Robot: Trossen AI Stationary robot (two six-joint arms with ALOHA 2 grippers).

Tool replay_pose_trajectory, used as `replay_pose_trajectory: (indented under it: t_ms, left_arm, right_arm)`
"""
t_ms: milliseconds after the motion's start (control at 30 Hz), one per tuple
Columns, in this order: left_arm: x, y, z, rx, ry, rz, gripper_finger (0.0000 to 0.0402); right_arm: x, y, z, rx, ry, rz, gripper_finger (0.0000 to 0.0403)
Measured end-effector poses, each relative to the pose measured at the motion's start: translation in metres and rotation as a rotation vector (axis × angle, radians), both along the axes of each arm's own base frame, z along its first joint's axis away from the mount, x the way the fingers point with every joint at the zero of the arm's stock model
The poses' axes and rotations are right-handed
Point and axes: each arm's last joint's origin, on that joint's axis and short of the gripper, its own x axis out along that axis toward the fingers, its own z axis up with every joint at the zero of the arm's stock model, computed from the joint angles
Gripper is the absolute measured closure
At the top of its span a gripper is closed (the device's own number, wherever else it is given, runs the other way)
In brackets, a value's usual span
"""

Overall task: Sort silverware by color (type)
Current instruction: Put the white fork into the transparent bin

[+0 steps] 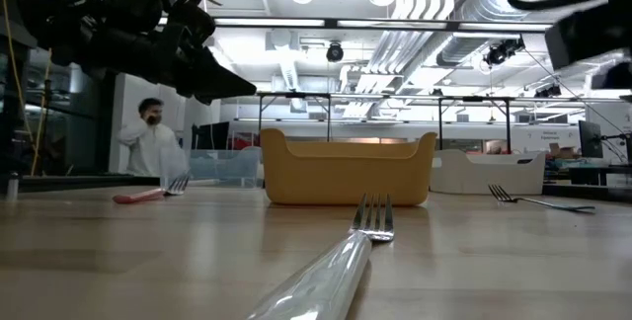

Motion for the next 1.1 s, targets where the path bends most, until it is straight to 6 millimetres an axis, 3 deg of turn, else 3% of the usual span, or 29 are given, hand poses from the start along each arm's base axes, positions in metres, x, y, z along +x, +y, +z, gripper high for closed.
replay_pose_trajectory:
  t_ms: [167,333,500,667,833,1100]
  left_arm:
    - [0.0,0.0,0.0,0.0,0.0,-0.001,0.0396]
    - [0.0,0.0,0.0,0.0,0.0,-0.001,0.0396]
    - [0.001,-0.005,0.001,0.0,-0.01,-0.025,0.0396]
    - [0.004,-0.014,0.005,0.016,-0.048,-0.052,0.0386]
    - [0.005,-0.023,0.007,0.067,-0.066,-0.064,0.0359]
    - [0.007,-0.044,0.013,0.096,-0.128,-0.154,0.0315]
  right_arm:
    - [0.013,0.006,0.023,-0.059,-0.089,0.077,0.0399]
    - [0.028,0.006,0.046,-0.196,-0.312,0.216,0.0401]
    - [0.05,-0.013,0.05,-0.338,-0.477,0.277,0.0401]
    - [0.087,-0.035,0.055,-0.397,-0.648,0.377,0.0402]
    - [0.119,-0.055,0.074,-0.412,-0.861,0.486,0.0402]
    - [0.143,-0.08,0.103,-0.436,-1.155,0.538,0.0402]
